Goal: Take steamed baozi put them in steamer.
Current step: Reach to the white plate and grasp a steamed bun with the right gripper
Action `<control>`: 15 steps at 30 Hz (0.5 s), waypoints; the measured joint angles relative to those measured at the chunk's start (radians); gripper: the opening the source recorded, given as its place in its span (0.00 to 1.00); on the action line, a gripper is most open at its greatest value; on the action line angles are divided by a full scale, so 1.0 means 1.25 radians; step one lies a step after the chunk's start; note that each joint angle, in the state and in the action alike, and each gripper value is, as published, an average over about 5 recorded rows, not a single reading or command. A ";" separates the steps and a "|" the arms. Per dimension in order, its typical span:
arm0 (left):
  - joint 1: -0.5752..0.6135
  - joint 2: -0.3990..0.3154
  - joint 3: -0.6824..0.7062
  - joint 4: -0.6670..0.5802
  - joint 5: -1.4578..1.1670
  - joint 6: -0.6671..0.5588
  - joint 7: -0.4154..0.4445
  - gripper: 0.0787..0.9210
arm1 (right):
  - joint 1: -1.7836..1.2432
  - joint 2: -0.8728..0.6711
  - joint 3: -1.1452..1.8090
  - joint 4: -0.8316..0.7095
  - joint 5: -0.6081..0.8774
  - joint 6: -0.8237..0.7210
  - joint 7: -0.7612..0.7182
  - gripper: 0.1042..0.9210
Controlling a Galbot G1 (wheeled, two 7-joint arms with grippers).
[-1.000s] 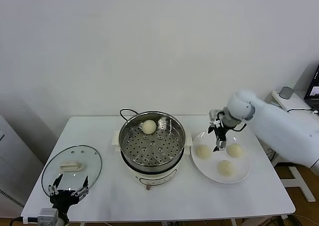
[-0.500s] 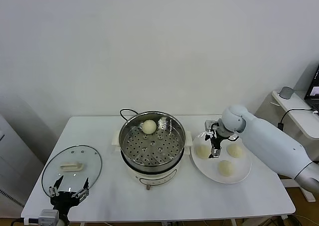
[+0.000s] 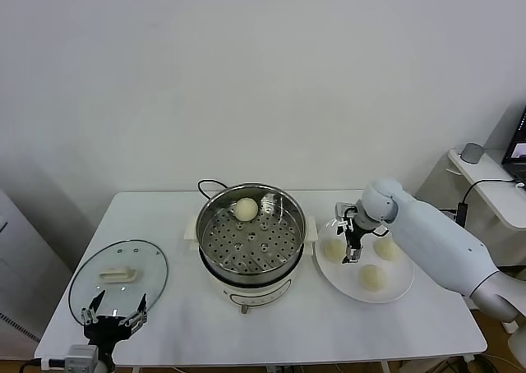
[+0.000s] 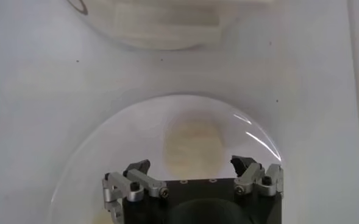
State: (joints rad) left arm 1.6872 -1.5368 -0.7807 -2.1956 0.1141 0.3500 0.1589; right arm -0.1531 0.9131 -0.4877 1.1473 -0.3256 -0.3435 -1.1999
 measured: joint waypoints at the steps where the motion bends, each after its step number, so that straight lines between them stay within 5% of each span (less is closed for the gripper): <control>1: -0.001 0.001 -0.001 0.000 0.000 0.001 0.000 0.88 | -0.001 0.001 0.000 -0.002 -0.002 0.001 -0.001 0.88; 15: -0.010 0.000 0.000 0.009 0.000 0.003 0.002 0.88 | -0.011 0.024 0.005 -0.034 -0.016 0.016 0.006 0.88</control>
State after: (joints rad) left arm 1.6752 -1.5363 -0.7809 -2.1847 0.1147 0.3541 0.1615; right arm -0.1669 0.9427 -0.4809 1.1050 -0.3459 -0.3230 -1.1923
